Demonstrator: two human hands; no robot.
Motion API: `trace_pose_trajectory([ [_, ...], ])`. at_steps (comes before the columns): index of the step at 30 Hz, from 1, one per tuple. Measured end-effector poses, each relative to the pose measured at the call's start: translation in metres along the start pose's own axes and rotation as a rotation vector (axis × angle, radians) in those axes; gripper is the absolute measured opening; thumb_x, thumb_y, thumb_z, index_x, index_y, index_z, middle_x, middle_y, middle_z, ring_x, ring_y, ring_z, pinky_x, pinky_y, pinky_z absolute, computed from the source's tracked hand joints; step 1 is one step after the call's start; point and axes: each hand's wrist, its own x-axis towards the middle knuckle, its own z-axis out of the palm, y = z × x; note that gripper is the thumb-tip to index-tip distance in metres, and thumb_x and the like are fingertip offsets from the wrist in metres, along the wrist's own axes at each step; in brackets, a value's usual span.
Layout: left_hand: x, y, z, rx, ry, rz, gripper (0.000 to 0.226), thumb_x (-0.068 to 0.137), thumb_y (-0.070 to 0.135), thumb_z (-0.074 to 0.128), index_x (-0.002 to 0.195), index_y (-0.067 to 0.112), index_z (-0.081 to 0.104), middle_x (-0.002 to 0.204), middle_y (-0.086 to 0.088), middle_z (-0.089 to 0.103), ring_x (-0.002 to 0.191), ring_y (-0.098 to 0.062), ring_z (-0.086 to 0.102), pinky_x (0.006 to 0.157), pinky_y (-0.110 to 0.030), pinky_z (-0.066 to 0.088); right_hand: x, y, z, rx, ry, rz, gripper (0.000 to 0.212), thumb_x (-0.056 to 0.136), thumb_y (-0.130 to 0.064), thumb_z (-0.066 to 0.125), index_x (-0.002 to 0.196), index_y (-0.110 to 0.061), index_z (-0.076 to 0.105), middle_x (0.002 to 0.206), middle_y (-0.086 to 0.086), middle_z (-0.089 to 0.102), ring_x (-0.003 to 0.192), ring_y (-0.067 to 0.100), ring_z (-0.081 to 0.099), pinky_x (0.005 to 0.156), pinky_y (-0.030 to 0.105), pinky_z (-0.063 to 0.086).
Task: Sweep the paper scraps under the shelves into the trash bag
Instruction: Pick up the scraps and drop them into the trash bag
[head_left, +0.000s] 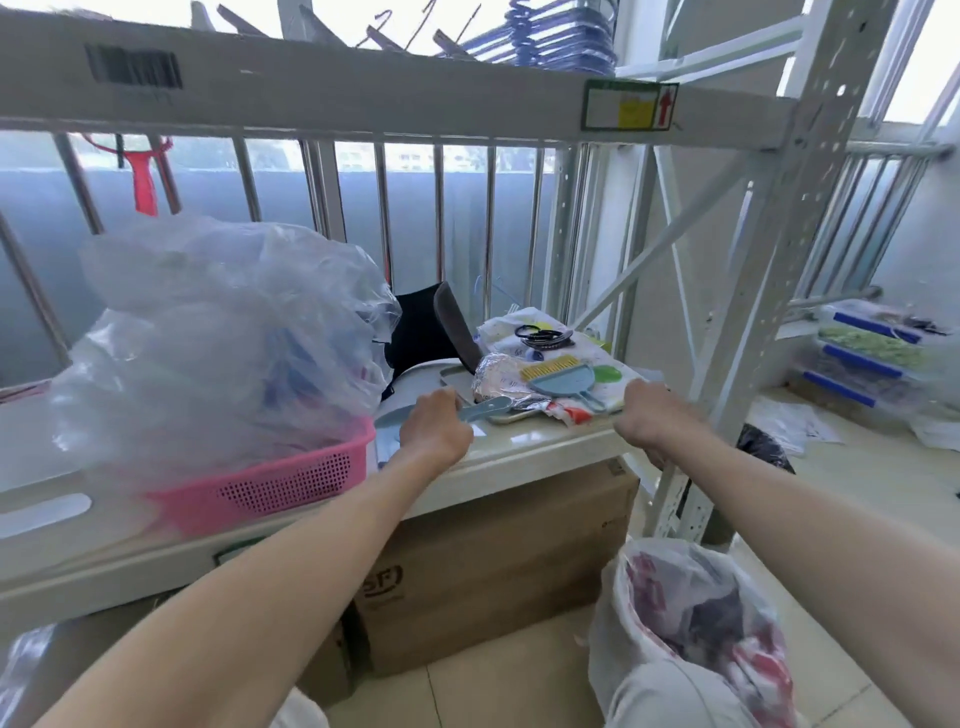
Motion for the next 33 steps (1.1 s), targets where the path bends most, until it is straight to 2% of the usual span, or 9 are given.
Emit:
trace_pose_trajectory([
  [3, 0.015, -0.004, 0.005, 0.004, -0.017, -0.043, 0.032, 0.087, 0.020, 0.060, 0.119, 0.012, 0.062, 0.115, -0.010, 0.063, 0.104, -0.029, 0.059, 0.084, -0.038, 0.051, 0.027, -0.009, 0.006, 0.069, 0.064, 0.012, 0.016, 0.086, -0.021, 0.054, 0.096, -0.008, 0.052, 0.105, 0.015, 0.060, 0.097, 0.032, 0.058, 0.073, 0.034, 0.047],
  [6, 0.032, -0.007, 0.015, -0.005, -0.124, -0.036, 0.050, 0.088, 0.038, 0.067, 0.130, 0.012, 0.056, 0.125, -0.009, 0.061, 0.115, -0.028, 0.057, 0.096, -0.038, 0.047, 0.050, -0.014, 0.014, 0.112, 0.084, 0.014, 0.017, 0.086, -0.025, 0.058, 0.092, -0.012, 0.049, 0.104, 0.015, 0.063, 0.093, 0.032, 0.058, 0.069, 0.033, 0.042],
  [10, 0.048, -0.006, 0.027, 0.061, -0.155, 0.024, 0.057, 0.091, 0.051, 0.062, 0.135, 0.017, 0.054, 0.129, -0.008, 0.062, 0.118, -0.028, 0.056, 0.100, -0.039, 0.045, 0.072, -0.017, 0.022, 0.170, 0.023, -0.020, 0.020, 0.082, -0.023, 0.060, 0.094, -0.008, 0.053, 0.100, 0.015, 0.063, 0.083, 0.029, 0.056, 0.069, 0.034, 0.048],
  [16, 0.058, -0.006, 0.041, 0.181, -0.087, 0.100, 0.040, 0.095, 0.050, 0.055, 0.120, 0.020, 0.065, 0.111, -0.004, 0.068, 0.104, -0.026, 0.059, 0.090, -0.037, 0.046, 0.084, -0.021, 0.035, 0.183, -0.052, -0.032, 0.034, 0.081, -0.027, 0.066, 0.106, -0.007, 0.056, 0.103, 0.013, 0.061, 0.092, 0.029, 0.058, 0.073, 0.033, 0.049],
  [22, 0.054, -0.001, 0.044, 0.132, -0.082, 0.162, 0.039, 0.094, 0.050, 0.057, 0.119, 0.022, 0.066, 0.111, -0.002, 0.068, 0.104, -0.025, 0.059, 0.093, -0.038, 0.046, 0.079, -0.020, 0.030, 0.149, 0.015, -0.014, 0.037, 0.079, -0.017, 0.062, 0.113, -0.007, 0.052, 0.107, 0.013, 0.060, 0.099, 0.031, 0.057, 0.073, 0.034, 0.046],
  [28, 0.044, 0.013, 0.044, 0.173, -0.091, 0.207, 0.036, 0.095, 0.050, 0.054, 0.114, 0.021, 0.065, 0.111, -0.003, 0.066, 0.107, -0.027, 0.055, 0.097, -0.036, 0.037, 0.071, -0.016, 0.010, 0.112, 0.102, 0.020, 0.019, 0.077, -0.007, 0.062, 0.095, -0.006, 0.056, 0.095, 0.014, 0.062, 0.088, 0.034, 0.061, 0.066, 0.034, 0.047],
  [33, 0.037, 0.025, 0.050, 0.188, -0.079, 0.214, 0.034, 0.096, 0.049, 0.053, 0.105, 0.018, 0.064, 0.108, -0.004, 0.066, 0.104, -0.026, 0.056, 0.097, -0.036, 0.034, 0.065, -0.020, -0.005, 0.123, 0.128, 0.010, 0.012, 0.075, -0.004, 0.062, 0.086, -0.005, 0.058, 0.080, 0.011, 0.054, 0.075, 0.031, 0.053, 0.061, 0.031, 0.043],
])
